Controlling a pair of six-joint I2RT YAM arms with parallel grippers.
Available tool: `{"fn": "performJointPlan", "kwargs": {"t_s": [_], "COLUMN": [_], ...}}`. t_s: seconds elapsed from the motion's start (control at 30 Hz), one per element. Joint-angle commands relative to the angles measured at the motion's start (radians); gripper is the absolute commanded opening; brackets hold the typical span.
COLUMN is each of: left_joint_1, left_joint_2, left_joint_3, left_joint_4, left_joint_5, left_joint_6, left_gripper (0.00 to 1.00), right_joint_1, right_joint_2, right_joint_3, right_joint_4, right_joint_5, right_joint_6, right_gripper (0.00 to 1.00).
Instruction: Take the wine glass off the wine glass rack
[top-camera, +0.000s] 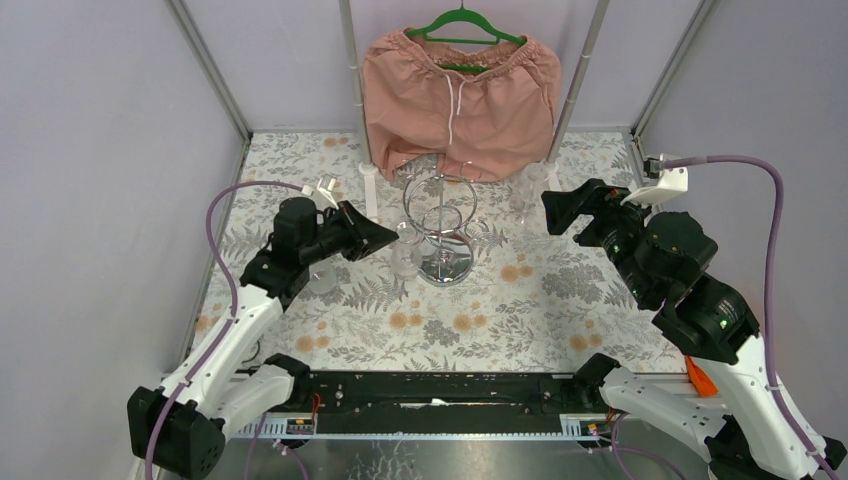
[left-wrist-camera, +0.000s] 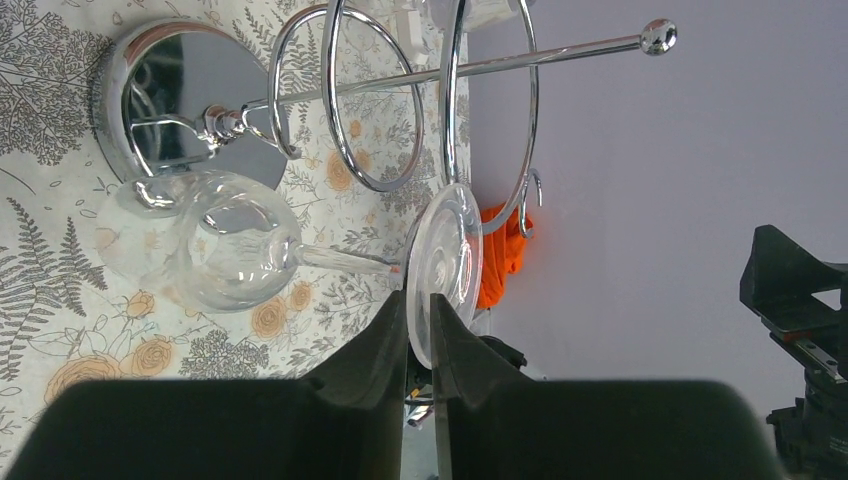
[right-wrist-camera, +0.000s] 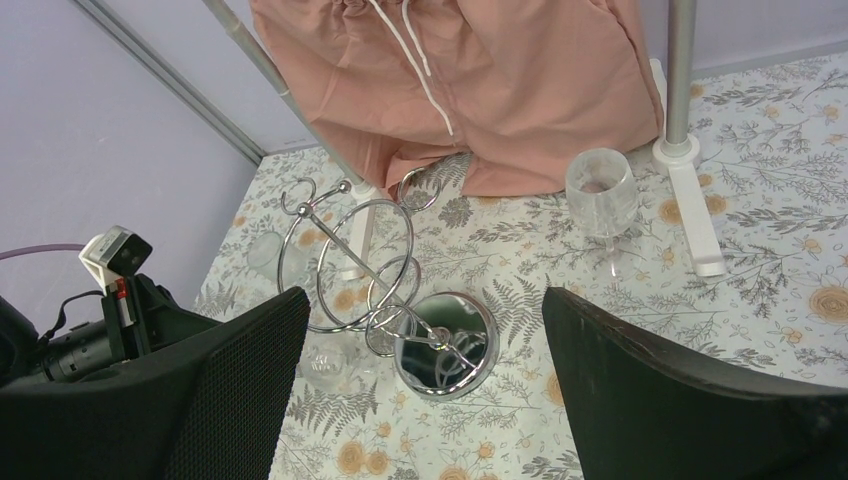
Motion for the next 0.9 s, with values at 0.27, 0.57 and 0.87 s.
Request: {"fn": "performJointPlan", "kwargs": {"t_s": [0.27, 0.57, 0.87], "left_joint_1": [-0.007, -0.007, -0.006], "left_joint_2": [-0.019, -0.073, -0.092], "left_joint_3": [-0.055, -0.065, -0.064], "left_joint_4": [0.139, 0.163, 0.169], "left_joint_5": [0.037, 0.034, 0.027], "left_joint_6": [-0.068, -0.132, -0.167], "left_gripper": [0.15, 0.09, 0.06], "right_joint_1": [-0.003, -0.003, -0.003], "right_joint_2": [0.005, 0.001, -0.003], "right_joint_3": [-0.004, -0.010, -0.016], "right_joint_4": [0.051, 0.050, 0.049], "right_joint_5": [0.006, 0.011, 0.011], "right_joint_6": [0.007, 0.005, 0.008], "right_gripper": [0.95, 0.95, 0.95]}}
